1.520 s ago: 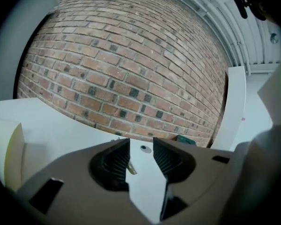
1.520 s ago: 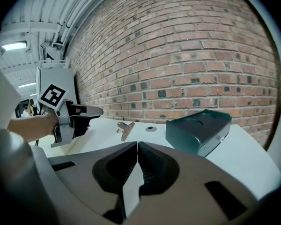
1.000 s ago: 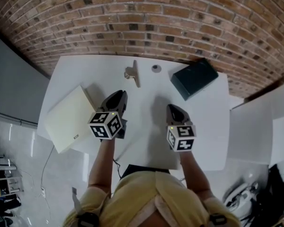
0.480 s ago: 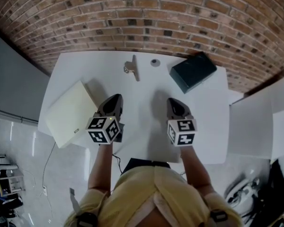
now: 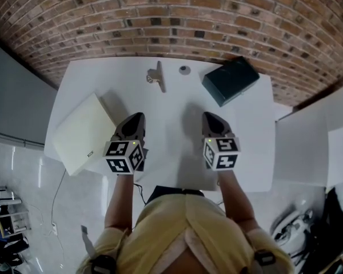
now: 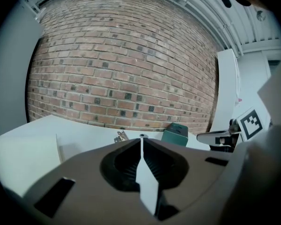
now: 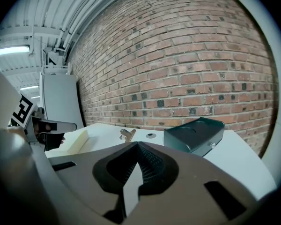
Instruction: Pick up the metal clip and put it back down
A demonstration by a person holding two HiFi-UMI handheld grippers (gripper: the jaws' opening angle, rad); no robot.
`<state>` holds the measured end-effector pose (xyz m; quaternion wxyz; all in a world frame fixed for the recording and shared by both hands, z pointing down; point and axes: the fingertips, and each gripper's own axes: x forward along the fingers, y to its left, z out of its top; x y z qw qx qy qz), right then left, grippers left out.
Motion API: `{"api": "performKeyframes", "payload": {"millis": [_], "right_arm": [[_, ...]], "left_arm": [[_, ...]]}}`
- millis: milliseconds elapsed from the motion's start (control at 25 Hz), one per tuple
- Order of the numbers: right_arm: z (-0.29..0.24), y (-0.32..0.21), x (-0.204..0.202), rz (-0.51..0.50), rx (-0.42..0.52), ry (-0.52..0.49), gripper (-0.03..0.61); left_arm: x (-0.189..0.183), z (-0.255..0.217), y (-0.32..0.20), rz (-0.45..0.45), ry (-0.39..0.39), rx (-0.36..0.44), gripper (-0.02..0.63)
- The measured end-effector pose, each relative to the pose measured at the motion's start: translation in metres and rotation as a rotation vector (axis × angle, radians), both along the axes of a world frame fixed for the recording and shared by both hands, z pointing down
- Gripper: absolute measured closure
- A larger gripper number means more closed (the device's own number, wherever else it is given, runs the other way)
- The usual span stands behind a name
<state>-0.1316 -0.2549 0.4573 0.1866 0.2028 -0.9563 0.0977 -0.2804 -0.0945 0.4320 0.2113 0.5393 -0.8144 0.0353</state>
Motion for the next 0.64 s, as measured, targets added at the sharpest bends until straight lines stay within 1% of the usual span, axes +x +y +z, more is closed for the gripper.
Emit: {"api": "performKeyframes", "payload": {"millis": [640], "right_arm": [[-0.016, -0.002, -0.004, -0.063, 0.034, 0.025, 0.575]], "left_arm": [[0.004, -0.002, -0.012, 0.022, -0.004, -0.019, 0.598]]}}
